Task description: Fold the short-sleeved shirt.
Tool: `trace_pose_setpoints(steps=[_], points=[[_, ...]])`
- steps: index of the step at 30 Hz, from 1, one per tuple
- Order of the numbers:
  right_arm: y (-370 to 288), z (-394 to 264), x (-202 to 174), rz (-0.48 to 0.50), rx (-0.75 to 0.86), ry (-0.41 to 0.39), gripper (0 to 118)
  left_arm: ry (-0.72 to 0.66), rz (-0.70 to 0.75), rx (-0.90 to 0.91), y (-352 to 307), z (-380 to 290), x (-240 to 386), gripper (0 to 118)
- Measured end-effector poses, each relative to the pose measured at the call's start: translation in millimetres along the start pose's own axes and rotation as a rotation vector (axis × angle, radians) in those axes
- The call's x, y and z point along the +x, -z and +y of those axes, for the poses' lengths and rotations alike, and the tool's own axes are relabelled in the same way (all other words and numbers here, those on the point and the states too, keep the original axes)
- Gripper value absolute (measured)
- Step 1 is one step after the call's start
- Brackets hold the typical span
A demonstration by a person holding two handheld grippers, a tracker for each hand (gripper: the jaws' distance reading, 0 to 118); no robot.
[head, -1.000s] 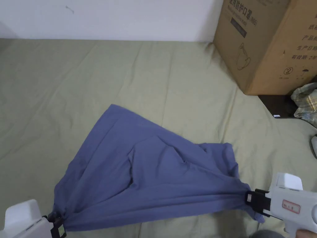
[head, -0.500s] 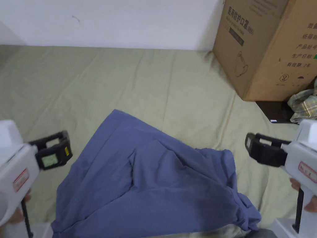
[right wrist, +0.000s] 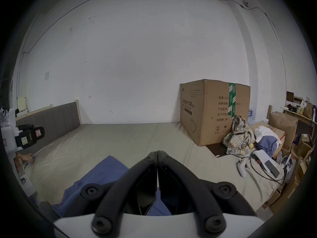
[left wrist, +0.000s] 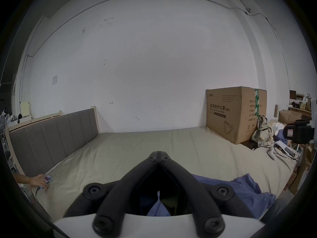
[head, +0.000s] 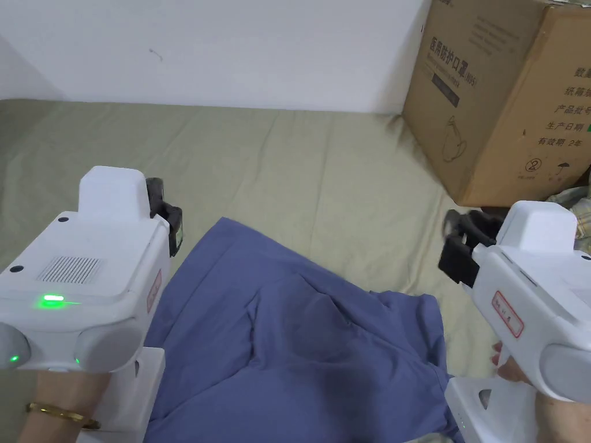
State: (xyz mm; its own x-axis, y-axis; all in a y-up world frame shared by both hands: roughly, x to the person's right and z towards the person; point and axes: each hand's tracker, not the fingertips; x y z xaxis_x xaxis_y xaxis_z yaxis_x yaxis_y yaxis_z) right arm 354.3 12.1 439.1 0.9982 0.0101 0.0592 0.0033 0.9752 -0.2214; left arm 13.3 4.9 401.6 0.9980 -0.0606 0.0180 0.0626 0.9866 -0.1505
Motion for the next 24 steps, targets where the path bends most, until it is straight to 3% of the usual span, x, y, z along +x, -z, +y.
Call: trace_pose_setpoints(steps=[3, 8, 13, 15, 16, 18, 20, 24], points=[[4, 0, -2, 0.038, -0.029, 0.016, 0, -0.017, -0.045, -0.038, 3, 0, 0, 0], [15, -2, 0, 0.023, -0.046, 0.002, 0, -0.018, -0.067, -0.068, 20, 1, 0, 0], [25, -2, 13, 0.028, -0.051, 0.02, 0, -0.05, -0.142, -0.189, 73, 13, -4, 0], [31, -1, 18, 0.032, -0.063, 0.031, 0, -0.037, -0.174, -0.249, 105, 21, -4, 15], [32, 0, 19, 0.032, -0.069, 0.036, 0, -0.05, -0.184, -0.283, 124, 22, -3, 30], [39, -1, 23, 0.027, -0.079, 0.038, 0, -0.077, -0.198, -0.366, 163, 23, 0, 81], [42, -1, 22, 0.016, -0.091, 0.031, 0, -0.071, -0.197, -0.449, 205, 17, 3, 118], [55, -5, 28, -0.006, -0.121, 0.037, 0, -0.023, -0.184, -0.627, 285, -4, 9, 118]])
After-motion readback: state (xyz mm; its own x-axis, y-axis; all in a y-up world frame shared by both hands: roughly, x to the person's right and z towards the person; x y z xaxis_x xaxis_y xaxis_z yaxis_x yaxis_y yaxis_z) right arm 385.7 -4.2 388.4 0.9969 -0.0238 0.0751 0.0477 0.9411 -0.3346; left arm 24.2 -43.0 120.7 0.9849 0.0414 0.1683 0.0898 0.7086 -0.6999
